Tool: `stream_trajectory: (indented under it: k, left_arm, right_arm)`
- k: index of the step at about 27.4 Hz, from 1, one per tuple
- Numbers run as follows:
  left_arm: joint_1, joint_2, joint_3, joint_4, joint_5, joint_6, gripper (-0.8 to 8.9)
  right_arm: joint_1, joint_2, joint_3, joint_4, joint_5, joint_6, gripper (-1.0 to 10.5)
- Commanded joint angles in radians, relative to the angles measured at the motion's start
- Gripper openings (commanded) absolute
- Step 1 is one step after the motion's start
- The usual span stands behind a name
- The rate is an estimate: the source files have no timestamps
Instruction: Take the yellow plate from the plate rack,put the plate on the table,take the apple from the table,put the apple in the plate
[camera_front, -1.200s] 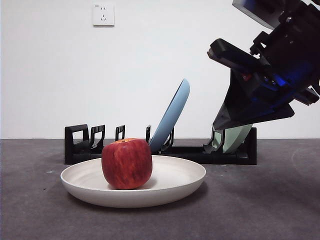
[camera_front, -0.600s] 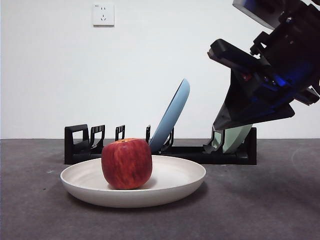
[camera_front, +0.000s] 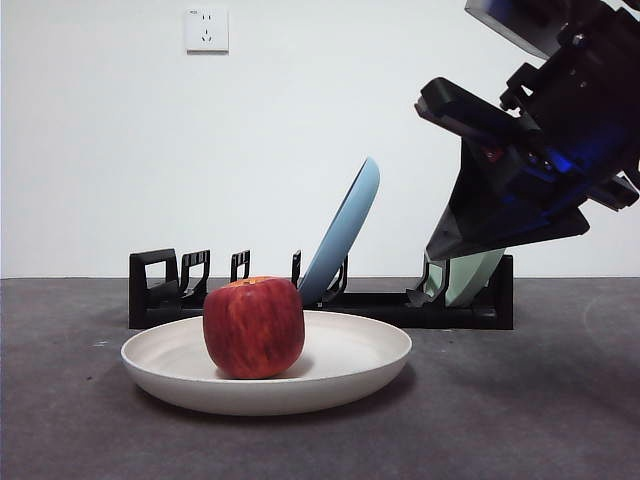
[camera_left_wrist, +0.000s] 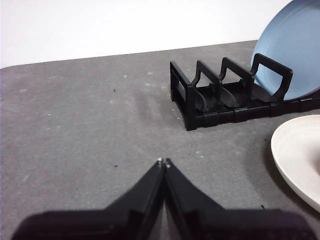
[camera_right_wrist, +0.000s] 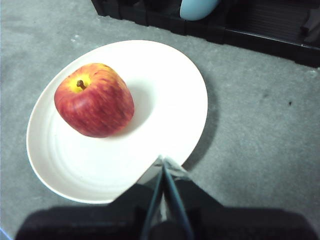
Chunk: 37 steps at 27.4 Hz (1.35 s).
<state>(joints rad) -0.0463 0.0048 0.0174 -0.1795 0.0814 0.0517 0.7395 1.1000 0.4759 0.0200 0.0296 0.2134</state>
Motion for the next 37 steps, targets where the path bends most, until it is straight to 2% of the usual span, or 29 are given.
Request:
stream_trajectory:
  k: [1, 3, 7, 8, 12, 16, 22, 27, 37]
  left_arm:
    - [0.003, -0.003, -0.014, 0.001, -0.002, -0.006, -0.03]
    - [0.003, -0.003, -0.014, 0.001, -0.002, -0.006, -0.03]
    - [0.003, -0.003, -0.014, 0.002, -0.002, -0.007, -0.03]
    - [0.003, -0.003, -0.014, 0.002, -0.002, -0.006, -0.03]
    - [0.003, -0.003, -0.014, 0.002, -0.002, -0.007, -0.03]
    - [0.003, -0.003, -0.014, 0.002, -0.002, -0.006, -0.03]
    - [0.003, -0.003, -0.014, 0.002, -0.002, -0.006, -0.03]
    - [0.003, -0.003, -0.014, 0.002, -0.002, -0.006, -0.03]
    - [0.003, -0.003, -0.014, 0.002, -0.002, -0.007, -0.03]
  right_arm:
    - [-0.004, -0.062, -0.005, -0.043, 0.027, 0.006, 0.0]
    - [-0.005, -0.155, -0.005, -0.109, 0.031, -0.001, 0.0]
    - [-0.079, -0.426, -0.011, -0.214, 0.081, -0.144, 0.0]
    - [-0.132, -0.502, -0.016, -0.216, 0.079, -0.164, 0.0]
    - [-0.410, -0.756, -0.031, -0.216, 0.074, -0.163, 0.0]
    - [-0.621, -0.897, -0.058, -0.216, 0.073, -0.167, 0.0]
    - [-0.667, -0.980, -0.175, -0.215, -0.006, -0.179, 0.0]
    - [-0.666, -1.038, -0.311, -0.207, -0.004, -0.112, 0.0]
    - [-0.666, -1.099, -0.454, -0.107, -0.016, -0.107, 0.0]
